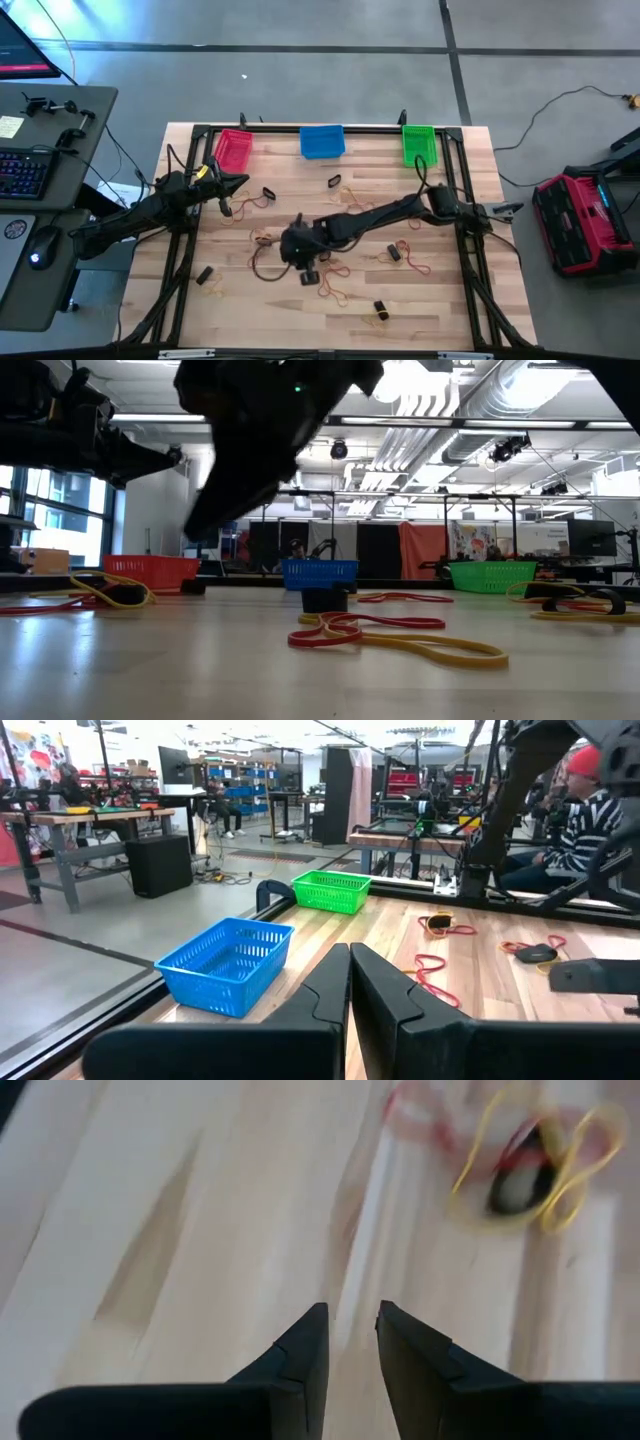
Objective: Sort rubber bands into baskets
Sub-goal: Put the red rubber band into the green bin
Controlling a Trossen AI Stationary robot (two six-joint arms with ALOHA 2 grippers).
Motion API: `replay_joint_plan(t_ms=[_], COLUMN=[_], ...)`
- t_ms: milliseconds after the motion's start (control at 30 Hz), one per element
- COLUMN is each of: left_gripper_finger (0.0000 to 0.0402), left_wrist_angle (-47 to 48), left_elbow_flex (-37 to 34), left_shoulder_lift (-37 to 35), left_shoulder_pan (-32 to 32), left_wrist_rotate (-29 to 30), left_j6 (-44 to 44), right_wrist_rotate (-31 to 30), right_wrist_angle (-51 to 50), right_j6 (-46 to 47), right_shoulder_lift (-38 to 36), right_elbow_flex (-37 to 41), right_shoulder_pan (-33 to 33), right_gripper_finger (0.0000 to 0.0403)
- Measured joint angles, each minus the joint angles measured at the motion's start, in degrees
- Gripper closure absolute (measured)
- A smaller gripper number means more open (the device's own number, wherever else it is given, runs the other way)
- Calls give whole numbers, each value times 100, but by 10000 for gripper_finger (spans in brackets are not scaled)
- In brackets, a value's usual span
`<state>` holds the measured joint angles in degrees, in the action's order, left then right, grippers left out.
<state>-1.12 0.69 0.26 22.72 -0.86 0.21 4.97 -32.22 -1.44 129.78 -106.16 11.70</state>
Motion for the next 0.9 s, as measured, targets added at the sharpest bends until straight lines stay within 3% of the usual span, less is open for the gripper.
replay_joint_plan(t_ms=[300,633,900], left_gripper_finger=[399,399,399], left_wrist_angle=[1,-1,0], left_elbow_flex=[0,-1,1], left_shoulder_lift=[0,1,8], left_shoulder_pan=[1,1,1], left_wrist_rotate=[1,1,-4], left_j6=[0,0,0], right_wrist_rotate=[151,243,212], right_wrist_angle=[-2114,-1541,-1536], right_j6=[-1025,-1453,-1402], right_shoulder_lift=[0,-2,318], right_elbow_flex=[-447,-316,-234], right_shoulder_pan=[294,877,925], right_gripper_finger=[324,324,324])
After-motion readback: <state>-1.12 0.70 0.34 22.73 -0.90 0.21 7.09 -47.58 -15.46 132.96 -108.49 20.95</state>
